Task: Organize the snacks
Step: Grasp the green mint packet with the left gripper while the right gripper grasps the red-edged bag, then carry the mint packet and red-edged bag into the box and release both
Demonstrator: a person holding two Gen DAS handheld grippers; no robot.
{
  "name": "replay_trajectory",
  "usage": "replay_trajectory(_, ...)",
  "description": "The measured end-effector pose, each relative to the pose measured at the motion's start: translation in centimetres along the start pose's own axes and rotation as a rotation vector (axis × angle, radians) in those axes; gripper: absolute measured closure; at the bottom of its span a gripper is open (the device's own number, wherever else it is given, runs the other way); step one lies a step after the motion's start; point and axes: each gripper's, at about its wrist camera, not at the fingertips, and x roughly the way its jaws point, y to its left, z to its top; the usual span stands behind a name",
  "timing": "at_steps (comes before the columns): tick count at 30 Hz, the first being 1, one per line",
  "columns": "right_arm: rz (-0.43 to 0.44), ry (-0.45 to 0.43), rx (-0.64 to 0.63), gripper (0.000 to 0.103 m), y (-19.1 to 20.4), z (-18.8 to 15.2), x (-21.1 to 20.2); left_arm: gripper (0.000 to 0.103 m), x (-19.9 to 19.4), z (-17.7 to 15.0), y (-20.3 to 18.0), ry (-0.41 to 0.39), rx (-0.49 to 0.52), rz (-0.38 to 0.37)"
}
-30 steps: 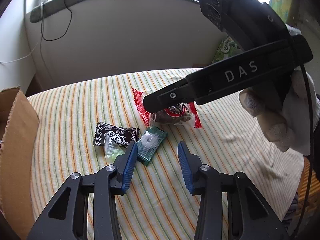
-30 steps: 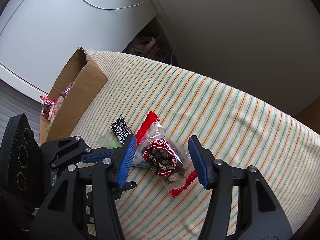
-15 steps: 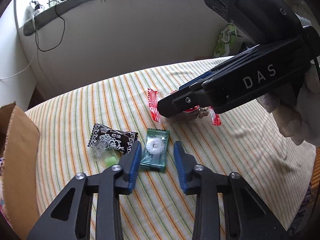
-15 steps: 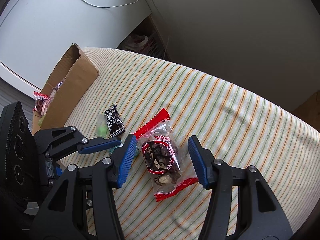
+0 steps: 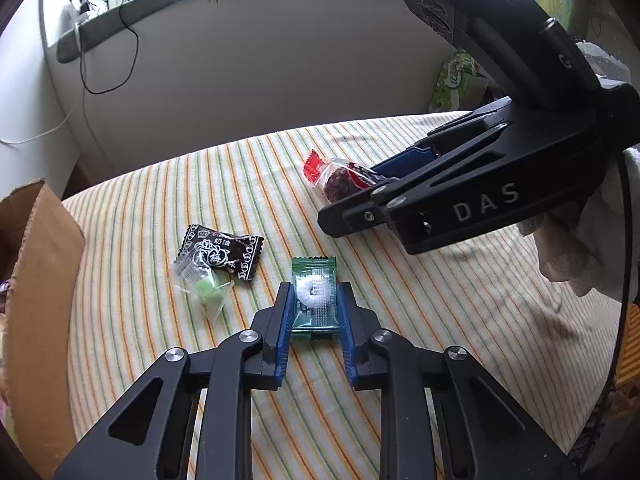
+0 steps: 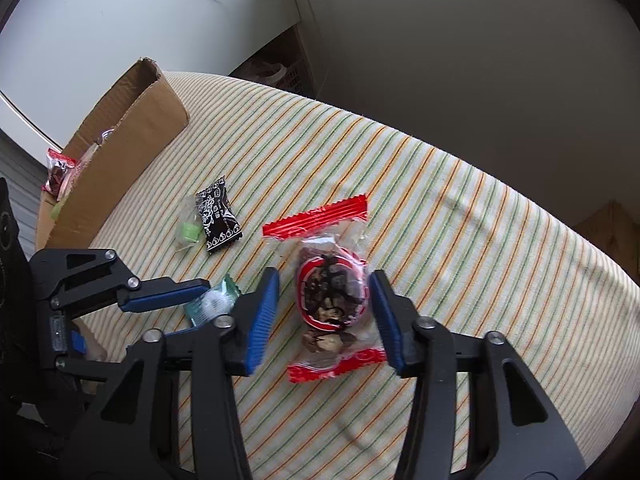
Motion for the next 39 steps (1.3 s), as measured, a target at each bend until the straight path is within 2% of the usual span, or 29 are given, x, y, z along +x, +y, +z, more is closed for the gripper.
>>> replay_trajectory(9,-0.039,-0.071,0.039,0.068,1.1,-1.6,-3.5,0.083,-4.1,-1.1,0.3,-0.069,-0.049,-0.013)
replay_trajectory(18,-0.067,-0.165,-0.039,0.068,6.4,-1.7,-8.7,0.083,-10.2,-2.0,3.1,-0.178,-0.099,0.008)
replay_trajectory(25,-0.040,-0.227,-0.122,0.068,13.0,-0.1,-9.9,0.083,-13.8,-3.5,6.5,-0.238,-0.157,0.089)
replay_trajectory(33,-0.006,-0.249,-0.170,0.068,18.6,2.1,-7.8,0.083,-17.1,-5.9,10.6,-0.277,-0.240,0.237)
replay_trajectory(39,0.022,-0.241,-0.176,0.068,21.4,4.1,-5.6,0.083,-18.3,-7.0,13.0,-0.294,-0.267,0.282)
